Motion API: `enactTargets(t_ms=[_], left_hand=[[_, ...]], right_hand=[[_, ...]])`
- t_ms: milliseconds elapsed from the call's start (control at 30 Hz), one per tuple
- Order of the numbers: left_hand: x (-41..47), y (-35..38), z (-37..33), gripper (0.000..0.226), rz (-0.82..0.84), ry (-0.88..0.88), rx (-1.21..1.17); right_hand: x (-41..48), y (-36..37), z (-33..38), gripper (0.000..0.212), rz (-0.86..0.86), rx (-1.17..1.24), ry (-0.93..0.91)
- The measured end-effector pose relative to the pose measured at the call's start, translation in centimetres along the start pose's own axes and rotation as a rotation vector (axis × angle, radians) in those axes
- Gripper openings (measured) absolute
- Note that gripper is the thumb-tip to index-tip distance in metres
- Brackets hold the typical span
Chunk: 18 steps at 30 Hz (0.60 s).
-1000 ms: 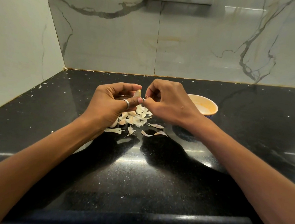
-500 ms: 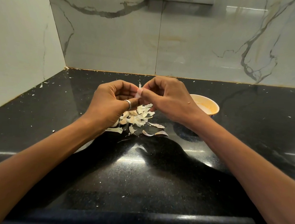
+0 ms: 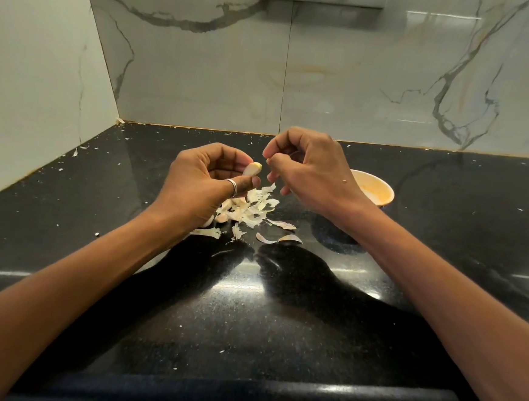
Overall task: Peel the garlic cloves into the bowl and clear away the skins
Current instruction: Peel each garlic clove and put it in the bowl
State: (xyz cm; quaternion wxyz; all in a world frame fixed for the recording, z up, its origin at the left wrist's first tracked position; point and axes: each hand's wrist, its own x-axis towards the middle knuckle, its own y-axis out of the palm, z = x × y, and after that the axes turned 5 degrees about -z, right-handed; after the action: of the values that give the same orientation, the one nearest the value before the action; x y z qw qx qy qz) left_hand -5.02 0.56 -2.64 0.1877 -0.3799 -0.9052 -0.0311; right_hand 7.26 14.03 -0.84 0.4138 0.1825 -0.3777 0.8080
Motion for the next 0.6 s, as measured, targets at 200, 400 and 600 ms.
enactTargets(t_ms=[200, 400, 600], left_hand=[[-0.13, -0.04, -0.13, 0.022, -0.013, 0.042, 0.037], [-0.11, -0.19, -0.29, 0.028, -0.004, 0.041, 0.010], [-0.25, -0.14, -0.65, 0.024, 0.046, 0.013, -0.039]], right_hand=[[-0.24, -0.13, 0.28, 0.013, 0.193, 0.216, 0.064], [0.00, -0.20, 0.00, 0.016, 0.194, 0.360, 0.129], [0.07, -0.02, -0.31, 0.014, 0.134, 0.291, 0.088]])
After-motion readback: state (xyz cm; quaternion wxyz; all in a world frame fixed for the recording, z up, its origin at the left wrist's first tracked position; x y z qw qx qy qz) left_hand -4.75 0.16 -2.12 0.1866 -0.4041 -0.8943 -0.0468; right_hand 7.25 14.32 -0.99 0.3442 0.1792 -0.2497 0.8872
